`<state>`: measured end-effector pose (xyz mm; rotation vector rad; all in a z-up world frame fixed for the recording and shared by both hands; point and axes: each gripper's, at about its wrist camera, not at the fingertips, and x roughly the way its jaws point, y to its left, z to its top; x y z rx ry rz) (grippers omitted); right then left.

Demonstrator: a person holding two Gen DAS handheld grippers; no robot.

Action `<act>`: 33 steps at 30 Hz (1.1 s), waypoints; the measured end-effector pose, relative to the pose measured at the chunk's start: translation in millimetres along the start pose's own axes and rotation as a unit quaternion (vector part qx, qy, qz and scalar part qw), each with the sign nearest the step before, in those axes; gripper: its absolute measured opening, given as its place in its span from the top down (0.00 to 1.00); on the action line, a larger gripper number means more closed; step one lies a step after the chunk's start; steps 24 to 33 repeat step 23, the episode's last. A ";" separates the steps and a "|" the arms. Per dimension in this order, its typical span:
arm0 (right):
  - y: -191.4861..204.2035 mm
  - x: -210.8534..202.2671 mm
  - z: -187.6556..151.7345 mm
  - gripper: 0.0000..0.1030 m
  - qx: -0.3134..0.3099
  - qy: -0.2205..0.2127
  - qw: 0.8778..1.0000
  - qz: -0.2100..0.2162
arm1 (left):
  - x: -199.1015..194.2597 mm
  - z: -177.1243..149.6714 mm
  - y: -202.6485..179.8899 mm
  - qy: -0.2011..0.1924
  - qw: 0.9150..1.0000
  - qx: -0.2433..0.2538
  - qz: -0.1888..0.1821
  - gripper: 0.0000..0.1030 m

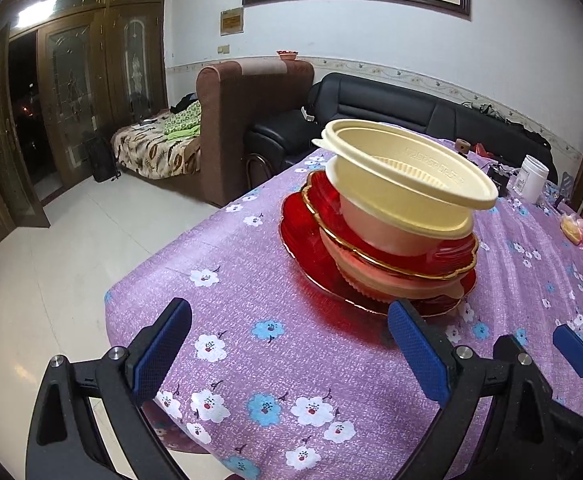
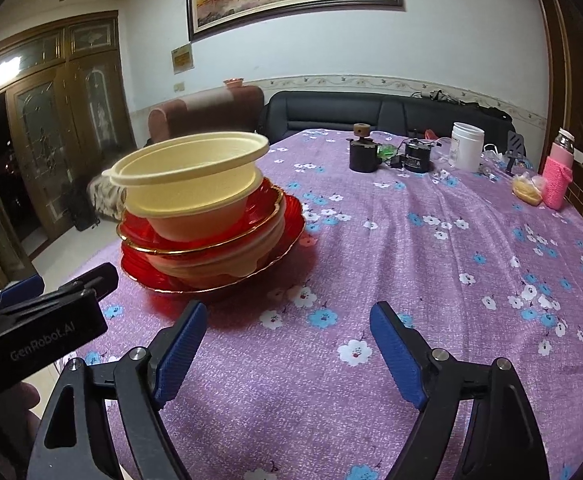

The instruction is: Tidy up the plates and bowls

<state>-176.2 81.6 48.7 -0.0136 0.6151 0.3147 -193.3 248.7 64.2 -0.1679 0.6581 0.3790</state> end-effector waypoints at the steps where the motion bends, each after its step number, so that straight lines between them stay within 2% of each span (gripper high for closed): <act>1: 1.3 0.5 -0.3 0.15 -0.002 0.001 1.000 0.001 | -2.1 0.7 1.6 -0.008 1.000 -0.002 0.004 0.04; 2: 2.6 0.3 -0.2 0.15 -0.005 0.000 1.000 0.000 | -5.6 2.4 2.8 -0.019 1.000 -0.005 0.011 0.04; 5: 5.6 -1.7 3.7 0.15 -0.011 -0.008 1.000 -0.002 | -30.6 9.9 12.2 -0.084 0.995 -0.025 0.057 0.03; 6: 6.1 -2.3 6.4 0.15 -0.013 -0.011 1.000 -0.003 | -40.1 14.2 15.8 -0.104 0.992 -0.033 0.063 0.00; 8: 7.1 -4.5 13.6 0.15 -0.014 -0.019 1.000 0.003 | -53.4 22.7 22.1 -0.125 0.990 -0.049 0.049 0.00; 11: 9.8 -6.9 23.3 0.15 -0.020 -0.030 0.999 0.014 | -52.2 38.7 21.1 -0.102 0.995 -0.023 -0.011 0.00; 13: 12.0 -6.9 27.2 0.13 -0.026 -0.030 0.999 0.023 | -50.7 45.2 17.6 -0.081 0.996 -0.007 -0.033 0.00; 16: 13.4 -5.2 28.1 0.13 -0.032 -0.021 0.998 0.055 | -57.3 46.3 10.6 -0.081 0.996 -0.006 -0.026 0.00; 20: -6.0 -6.7 27.6 0.13 -0.008 -0.010 0.996 0.084 | -65.6 49.9 -16.9 -0.069 0.996 0.030 -0.042 0.00; 23: -51.0 -8.3 30.2 0.13 0.042 0.007 0.997 0.066 | -57.0 48.8 -58.0 -0.031 0.994 0.070 -0.080 0.00; 33: -51.0 -8.3 30.2 0.13 0.042 0.007 0.997 0.066 | -57.0 48.8 -58.0 -0.031 0.994 0.070 -0.080 0.00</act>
